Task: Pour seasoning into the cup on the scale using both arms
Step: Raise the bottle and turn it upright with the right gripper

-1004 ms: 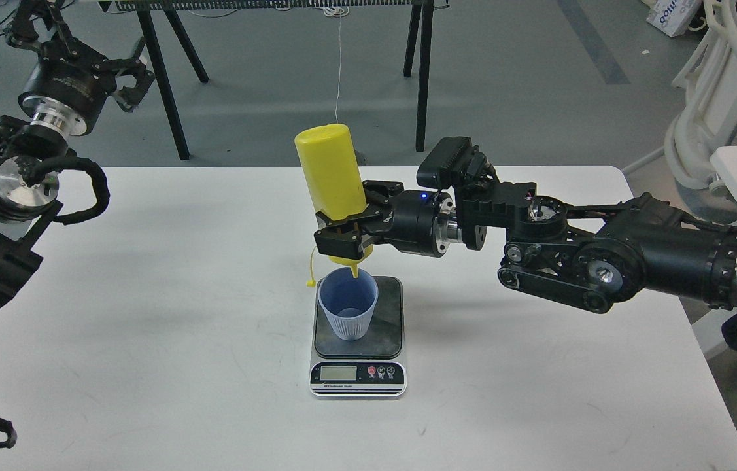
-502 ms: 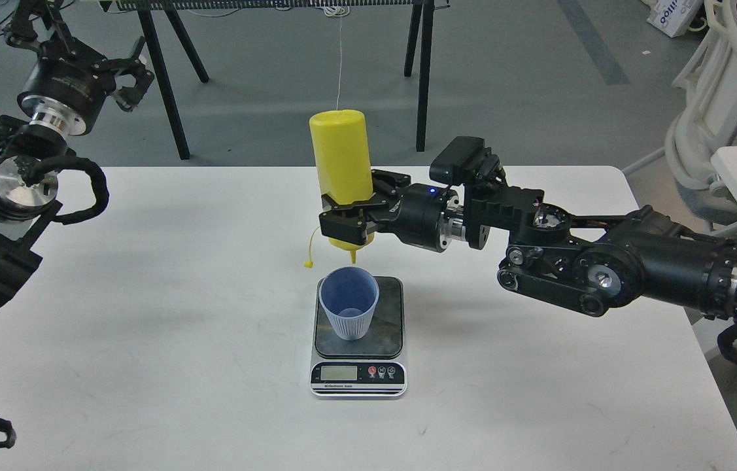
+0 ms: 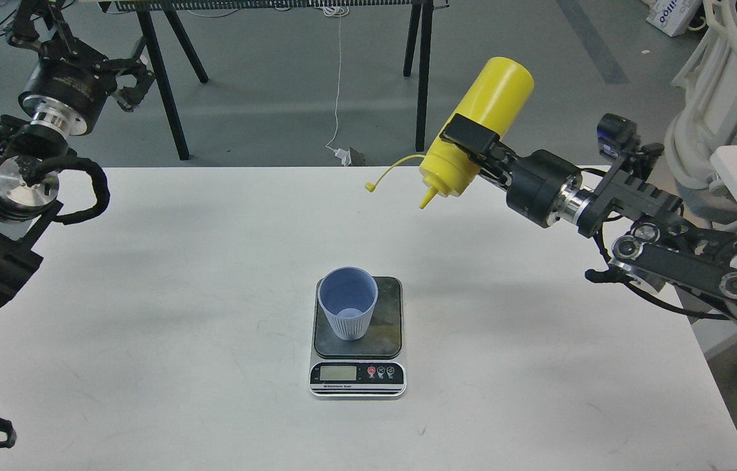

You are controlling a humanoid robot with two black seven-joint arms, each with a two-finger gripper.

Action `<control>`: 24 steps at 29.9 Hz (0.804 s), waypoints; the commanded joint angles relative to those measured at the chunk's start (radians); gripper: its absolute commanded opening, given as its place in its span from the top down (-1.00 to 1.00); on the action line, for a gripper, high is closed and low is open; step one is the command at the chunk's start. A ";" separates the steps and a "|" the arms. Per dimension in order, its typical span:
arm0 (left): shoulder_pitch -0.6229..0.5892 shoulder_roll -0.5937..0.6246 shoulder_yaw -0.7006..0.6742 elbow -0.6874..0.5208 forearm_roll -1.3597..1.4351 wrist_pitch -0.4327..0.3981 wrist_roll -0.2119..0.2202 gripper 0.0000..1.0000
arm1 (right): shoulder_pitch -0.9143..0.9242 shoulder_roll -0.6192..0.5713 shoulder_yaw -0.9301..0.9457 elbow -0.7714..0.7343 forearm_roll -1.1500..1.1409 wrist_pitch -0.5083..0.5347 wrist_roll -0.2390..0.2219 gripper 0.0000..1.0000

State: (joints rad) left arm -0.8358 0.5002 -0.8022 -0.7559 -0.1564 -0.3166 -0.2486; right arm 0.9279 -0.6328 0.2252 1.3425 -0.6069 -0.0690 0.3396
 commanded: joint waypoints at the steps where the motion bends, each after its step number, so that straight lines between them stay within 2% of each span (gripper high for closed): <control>1: 0.000 -0.002 0.003 -0.016 0.000 -0.010 0.002 -0.99 | -0.127 -0.021 0.130 -0.002 0.208 0.112 0.002 0.49; 8: 0.000 -0.005 0.005 -0.017 0.000 0.001 0.000 -0.99 | -0.406 0.010 0.405 -0.054 0.533 0.380 0.006 0.49; 13: 0.000 -0.009 0.003 -0.017 0.000 0.001 0.000 -0.99 | -0.563 0.090 0.516 -0.110 0.662 0.558 0.002 0.49; 19: 0.000 -0.005 0.005 -0.017 0.000 -0.001 0.000 -0.99 | -0.682 0.154 0.539 -0.175 0.829 0.558 0.002 0.49; 24: 0.004 0.000 0.008 -0.017 0.002 -0.003 0.000 -0.99 | -0.731 0.159 0.533 -0.218 0.866 0.558 -0.002 0.44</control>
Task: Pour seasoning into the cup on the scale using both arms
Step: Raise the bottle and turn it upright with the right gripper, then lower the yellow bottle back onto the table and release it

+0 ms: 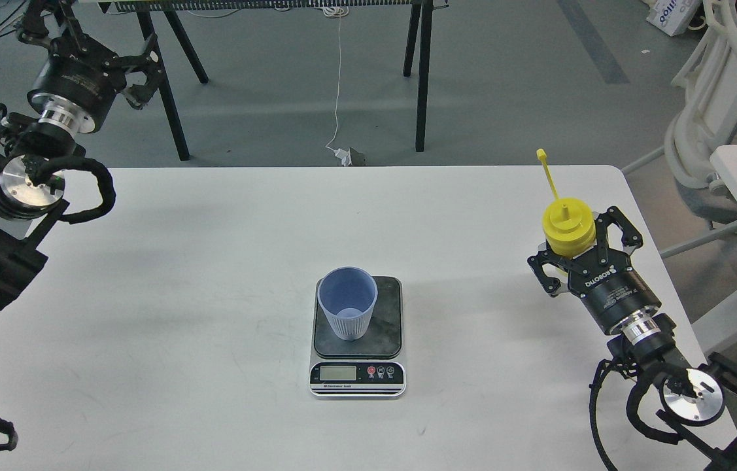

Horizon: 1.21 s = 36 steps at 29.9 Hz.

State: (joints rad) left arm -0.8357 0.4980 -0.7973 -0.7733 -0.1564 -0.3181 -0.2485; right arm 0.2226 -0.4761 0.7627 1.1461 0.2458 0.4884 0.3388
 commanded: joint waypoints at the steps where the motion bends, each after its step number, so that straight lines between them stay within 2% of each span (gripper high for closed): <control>1: 0.004 0.002 0.003 0.000 0.001 -0.001 0.000 -0.99 | -0.038 0.004 -0.003 -0.020 0.020 0.000 -0.001 0.43; 8: 0.003 -0.003 0.009 0.000 0.001 0.002 0.000 -0.99 | -0.108 0.103 0.000 -0.011 0.072 0.000 0.000 0.41; 13: 0.000 -0.006 0.009 0.000 0.003 0.005 0.000 -0.99 | -0.131 0.116 -0.002 -0.009 0.073 0.000 -0.001 0.41; 16: 0.000 -0.006 0.009 0.000 0.003 0.005 0.000 -0.99 | -0.144 0.116 -0.002 -0.009 0.072 0.000 -0.001 0.30; 19: 0.000 -0.006 0.010 0.000 0.005 0.005 0.000 -0.99 | -0.149 0.116 0.001 -0.014 0.072 0.000 -0.001 0.10; 20: 0.000 -0.006 0.012 0.000 0.006 0.005 0.000 -0.99 | -0.152 0.116 0.001 -0.016 0.072 0.000 -0.001 -0.03; 22: 0.000 -0.006 0.012 0.000 0.006 0.005 0.000 -0.99 | -0.155 0.113 0.003 -0.016 0.072 0.000 -0.003 -0.42; 24: 0.000 -0.007 0.012 0.000 0.006 0.005 0.000 -0.99 | -0.157 0.106 0.001 -0.012 0.072 0.000 -0.003 -0.57; 25: 0.000 -0.007 0.012 0.000 0.006 0.005 0.000 -0.99 | -0.166 0.105 0.001 -0.009 0.072 0.000 -0.003 -0.86; 32: 0.000 -0.004 0.012 0.000 0.006 0.005 0.000 -0.99 | -0.241 0.087 0.049 0.050 0.072 0.000 0.000 -0.97; 36: 0.001 -0.009 0.012 0.000 0.006 0.005 0.000 -0.99 | -0.281 0.064 0.089 0.086 0.070 0.000 0.003 -0.97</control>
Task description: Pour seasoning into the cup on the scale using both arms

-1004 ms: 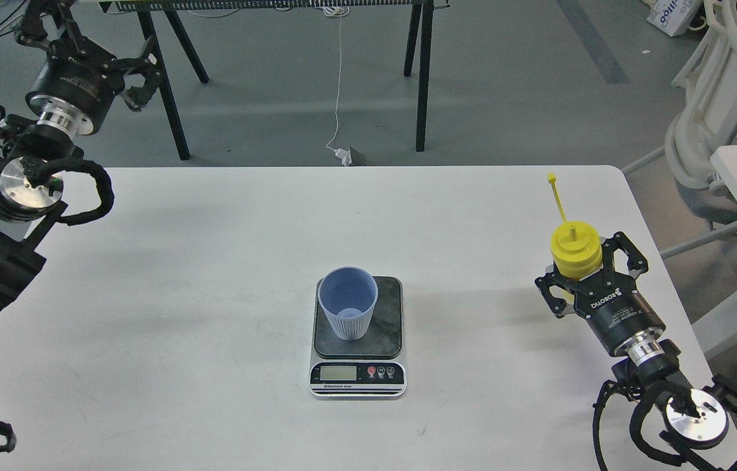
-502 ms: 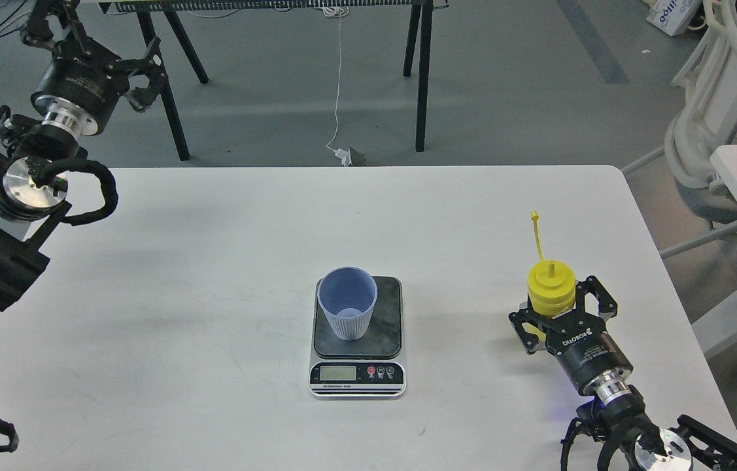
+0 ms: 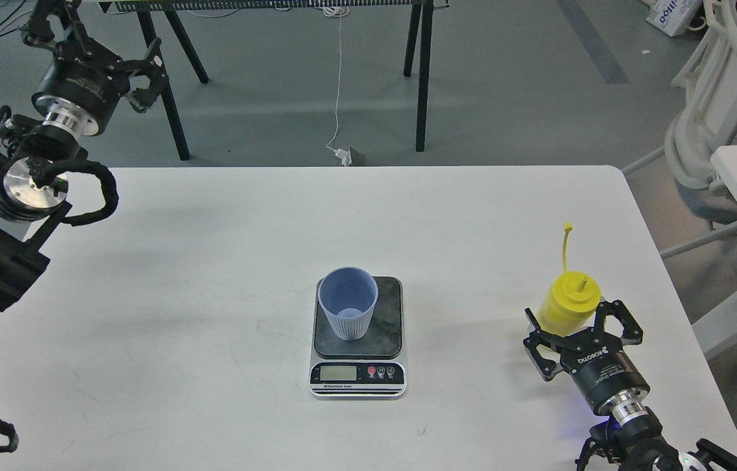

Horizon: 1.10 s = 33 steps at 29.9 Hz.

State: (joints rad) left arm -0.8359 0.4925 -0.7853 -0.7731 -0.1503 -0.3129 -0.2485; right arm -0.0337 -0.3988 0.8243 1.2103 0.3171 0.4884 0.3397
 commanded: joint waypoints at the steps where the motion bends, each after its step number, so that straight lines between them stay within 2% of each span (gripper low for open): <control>1: 0.001 -0.003 0.000 0.000 0.000 0.000 -0.001 -0.99 | -0.034 -0.018 0.036 0.026 -0.001 0.000 0.002 -0.97; 13: 0.000 -0.002 -0.002 0.000 0.000 0.001 0.000 -0.99 | -0.227 -0.120 0.050 0.132 -0.006 0.000 0.004 -0.97; 20: 0.000 -0.002 0.000 0.000 0.000 0.001 0.000 -0.99 | -0.213 -0.267 0.153 0.060 -0.062 0.000 0.004 -0.97; 26: 0.003 0.005 0.000 0.000 0.000 0.001 0.005 -0.99 | -0.005 -0.354 0.246 -0.099 -0.124 0.000 0.005 -0.97; 30: 0.006 0.001 0.000 0.005 0.000 -0.003 0.006 -0.99 | 0.283 -0.344 0.243 -0.324 -0.125 0.000 0.002 -0.98; 33: 0.008 -0.002 0.000 0.012 0.001 -0.005 0.008 -0.99 | 0.519 -0.290 0.176 -0.501 -0.139 0.000 -0.016 -0.99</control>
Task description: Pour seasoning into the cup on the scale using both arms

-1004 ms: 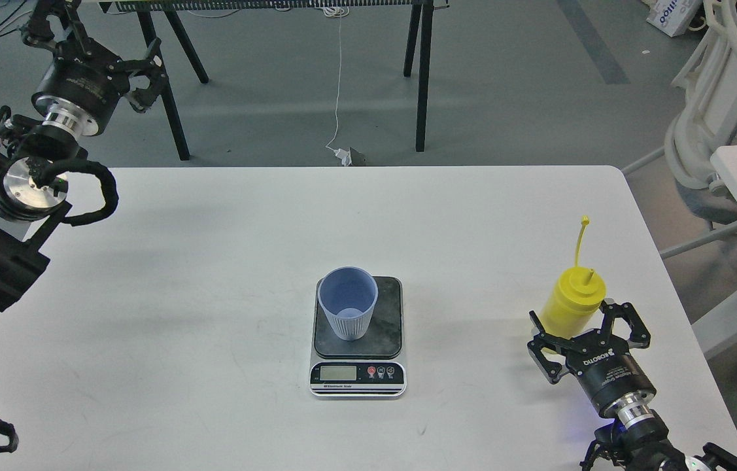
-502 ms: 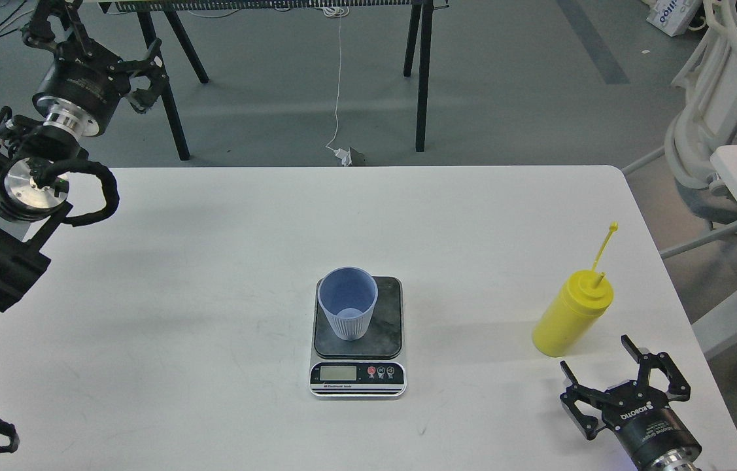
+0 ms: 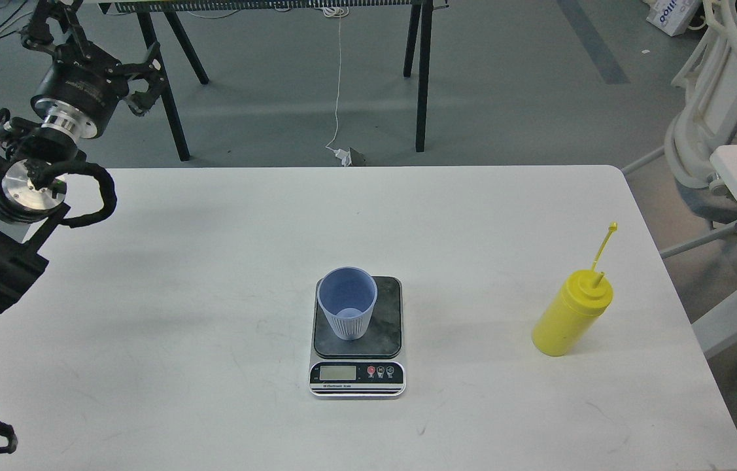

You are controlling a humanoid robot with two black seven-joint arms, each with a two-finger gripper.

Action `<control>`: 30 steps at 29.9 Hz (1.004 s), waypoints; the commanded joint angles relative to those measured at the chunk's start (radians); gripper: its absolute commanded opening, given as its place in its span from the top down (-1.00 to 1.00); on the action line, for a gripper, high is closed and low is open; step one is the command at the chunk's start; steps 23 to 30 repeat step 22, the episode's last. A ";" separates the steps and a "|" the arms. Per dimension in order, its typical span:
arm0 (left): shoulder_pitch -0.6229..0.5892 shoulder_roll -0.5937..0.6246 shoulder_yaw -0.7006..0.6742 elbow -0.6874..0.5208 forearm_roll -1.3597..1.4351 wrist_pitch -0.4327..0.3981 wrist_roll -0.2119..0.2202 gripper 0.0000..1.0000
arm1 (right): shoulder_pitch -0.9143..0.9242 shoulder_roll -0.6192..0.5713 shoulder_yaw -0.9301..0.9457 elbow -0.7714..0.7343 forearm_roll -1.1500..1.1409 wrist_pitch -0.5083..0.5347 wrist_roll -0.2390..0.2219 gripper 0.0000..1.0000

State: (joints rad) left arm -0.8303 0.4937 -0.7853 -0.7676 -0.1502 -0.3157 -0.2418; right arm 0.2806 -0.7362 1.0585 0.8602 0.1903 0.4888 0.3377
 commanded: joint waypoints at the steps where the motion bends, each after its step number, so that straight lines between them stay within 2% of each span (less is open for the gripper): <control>1: 0.003 -0.004 0.000 0.008 0.001 -0.002 0.002 -0.99 | 0.283 0.070 -0.099 -0.196 -0.015 0.000 -0.020 -0.99; 4: 0.016 -0.004 0.000 0.008 0.001 -0.005 0.002 -0.99 | 0.438 0.113 -0.221 -0.294 -0.012 0.000 -0.037 -0.99; 7: 0.025 -0.004 -0.005 0.008 -0.003 -0.008 0.001 -0.99 | 0.515 0.185 -0.265 -0.336 -0.002 0.000 -0.045 -0.99; 10: 0.037 -0.004 -0.014 0.008 -0.009 -0.008 -0.002 -0.99 | 0.534 0.251 -0.255 -0.340 0.000 0.000 -0.068 -0.99; 15: 0.057 -0.004 -0.017 -0.002 -0.011 -0.008 -0.008 -0.99 | 0.529 0.353 -0.232 -0.342 -0.002 0.000 -0.068 -0.99; 30: 0.062 -0.003 -0.018 -0.001 -0.011 -0.006 -0.007 -0.99 | 0.511 0.360 -0.189 -0.336 0.001 0.000 -0.060 -0.99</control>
